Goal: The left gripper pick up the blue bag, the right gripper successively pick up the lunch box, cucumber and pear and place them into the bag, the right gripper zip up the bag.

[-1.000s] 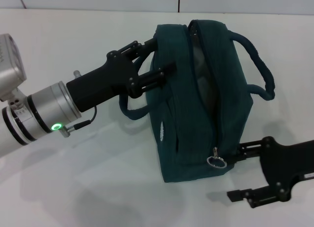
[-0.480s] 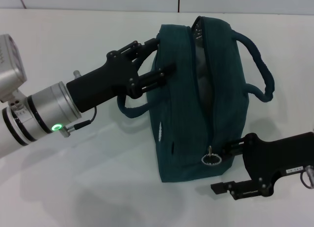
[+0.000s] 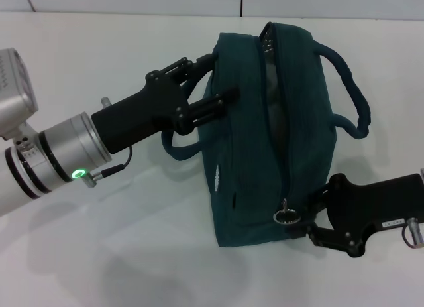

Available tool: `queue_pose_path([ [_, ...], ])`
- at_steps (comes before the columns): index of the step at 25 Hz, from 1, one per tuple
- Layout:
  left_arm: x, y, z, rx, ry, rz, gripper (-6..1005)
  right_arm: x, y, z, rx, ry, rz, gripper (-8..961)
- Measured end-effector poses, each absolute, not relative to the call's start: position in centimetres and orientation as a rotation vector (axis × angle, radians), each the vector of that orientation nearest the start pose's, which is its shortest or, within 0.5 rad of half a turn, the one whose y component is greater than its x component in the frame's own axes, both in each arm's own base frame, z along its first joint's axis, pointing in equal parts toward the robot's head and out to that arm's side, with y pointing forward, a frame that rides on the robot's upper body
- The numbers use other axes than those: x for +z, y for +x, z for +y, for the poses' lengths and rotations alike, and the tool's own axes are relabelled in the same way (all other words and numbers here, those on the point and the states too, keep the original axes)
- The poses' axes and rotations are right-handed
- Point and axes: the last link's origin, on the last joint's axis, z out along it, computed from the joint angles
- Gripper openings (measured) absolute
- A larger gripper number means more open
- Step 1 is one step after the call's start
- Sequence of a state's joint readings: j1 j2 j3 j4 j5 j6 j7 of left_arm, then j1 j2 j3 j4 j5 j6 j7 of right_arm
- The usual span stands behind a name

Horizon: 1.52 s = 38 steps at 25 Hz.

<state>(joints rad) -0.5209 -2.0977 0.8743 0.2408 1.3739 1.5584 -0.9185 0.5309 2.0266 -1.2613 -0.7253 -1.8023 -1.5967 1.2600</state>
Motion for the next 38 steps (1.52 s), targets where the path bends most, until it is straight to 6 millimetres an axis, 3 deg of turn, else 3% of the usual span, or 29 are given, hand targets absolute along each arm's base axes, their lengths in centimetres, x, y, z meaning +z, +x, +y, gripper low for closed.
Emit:
queue_pose_path([
  [10, -4.0, -24.2, 31.0, -1.237, -2.385, -0.499, 750, -4.0, 21.7, 30.1, 0.602, -3.135, -0.098, 87],
  [18, -3.8, -24.1, 30.5, -1.275, -2.345, -0.456, 749, -3.7, 21.4, 29.9, 0.630, -3.131, -0.220, 29],
  [28, -2.8, -24.5, 28.5, -1.366, -2.299, -0.369, 748, -3.1, 20.2, 30.1, 0.726, -3.073, -0.430, 29],
  [38, -1.9, -27.3, 25.4, -1.350, -2.153, -0.383, 746, -2.2, 18.9, 31.0, 0.845, -2.891, -0.634, 28],
])
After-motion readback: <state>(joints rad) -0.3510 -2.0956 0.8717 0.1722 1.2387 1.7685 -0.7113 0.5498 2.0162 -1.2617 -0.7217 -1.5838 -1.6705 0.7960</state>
